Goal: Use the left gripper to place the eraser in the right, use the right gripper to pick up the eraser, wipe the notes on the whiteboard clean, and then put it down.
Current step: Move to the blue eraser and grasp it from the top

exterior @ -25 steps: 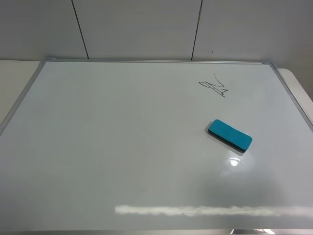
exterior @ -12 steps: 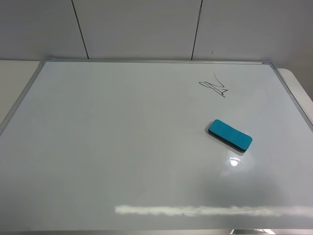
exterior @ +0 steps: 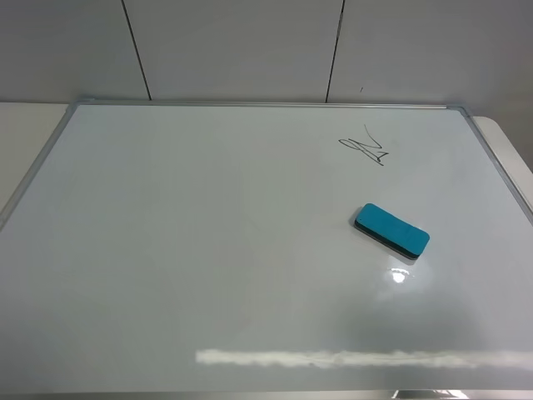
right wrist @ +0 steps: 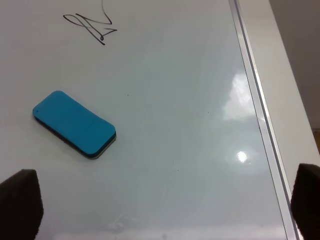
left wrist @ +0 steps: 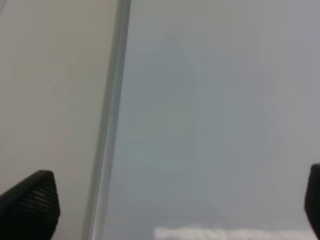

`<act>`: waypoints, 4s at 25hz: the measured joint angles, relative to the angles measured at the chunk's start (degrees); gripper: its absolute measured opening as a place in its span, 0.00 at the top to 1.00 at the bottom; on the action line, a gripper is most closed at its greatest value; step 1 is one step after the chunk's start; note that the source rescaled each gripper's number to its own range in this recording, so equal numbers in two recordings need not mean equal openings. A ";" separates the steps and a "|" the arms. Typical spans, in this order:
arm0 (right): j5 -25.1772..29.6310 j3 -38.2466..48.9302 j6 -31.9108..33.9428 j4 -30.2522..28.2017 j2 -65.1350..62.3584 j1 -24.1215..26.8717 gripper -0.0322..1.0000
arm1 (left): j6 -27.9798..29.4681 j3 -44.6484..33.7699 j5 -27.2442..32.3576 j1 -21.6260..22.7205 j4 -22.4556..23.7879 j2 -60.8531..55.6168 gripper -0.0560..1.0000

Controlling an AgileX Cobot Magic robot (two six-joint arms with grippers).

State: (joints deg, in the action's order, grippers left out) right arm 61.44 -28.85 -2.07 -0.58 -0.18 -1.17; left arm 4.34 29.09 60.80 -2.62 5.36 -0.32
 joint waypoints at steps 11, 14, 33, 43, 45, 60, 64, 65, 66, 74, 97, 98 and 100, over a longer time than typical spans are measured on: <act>0.00 0.00 1.38 -0.10 0.00 0.00 0.00 | 0.00 0.00 0.00 0.00 0.00 0.00 0.00; 0.00 0.00 1.41 -0.48 1.07 0.00 0.00 | 0.00 0.00 0.00 0.00 0.00 0.00 0.00; -12.45 -11.20 -27.53 2.55 58.77 -11.87 0.00 | 0.00 0.00 0.00 0.00 0.00 0.00 0.00; -21.31 -20.32 -41.51 10.33 88.00 -12.65 0.00 | 0.00 0.00 0.00 0.00 0.00 0.00 0.00; -23.49 -20.32 -42.96 10.97 90.47 -12.65 0.00 | 0.00 0.00 0.00 0.00 0.00 0.00 0.00; -31.08 -20.39 -50.50 17.95 100.47 -12.65 0.00 | 0.00 0.00 0.00 0.00 0.00 0.00 0.00; -31.81 -20.39 -51.16 18.19 100.97 -12.65 0.00 | 0.00 0.00 0.00 0.00 0.00 0.00 0.00; -31.86 -20.39 -51.28 18.19 101.21 -12.65 0.00 | 0.00 0.00 0.00 0.00 0.00 0.00 0.00; -31.86 -20.39 -51.33 18.19 101.51 -12.65 0.00 | 0.00 0.00 0.00 0.00 0.00 0.00 0.00; -31.86 -20.39 -52.61 19.43 102.43 -12.65 0.00 | 0.00 0.00 0.00 0.00 0.00 0.00 0.00; -33.05 -20.39 -52.78 19.43 102.47 -12.65 0.00 | 0.00 0.00 0.00 0.00 0.00 0.00 0.00; -33.05 -20.39 -52.78 19.43 102.47 -12.65 0.00 | 0.00 0.00 0.00 0.00 0.00 0.00 0.00; -33.05 -20.39 -52.78 19.43 102.47 -12.65 0.00 | 0.00 0.00 0.00 0.00 0.00 0.00 0.00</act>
State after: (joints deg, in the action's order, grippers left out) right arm 28.40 -49.23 -54.85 18.85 102.29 -13.81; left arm 4.34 29.09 60.80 -2.62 5.36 -0.32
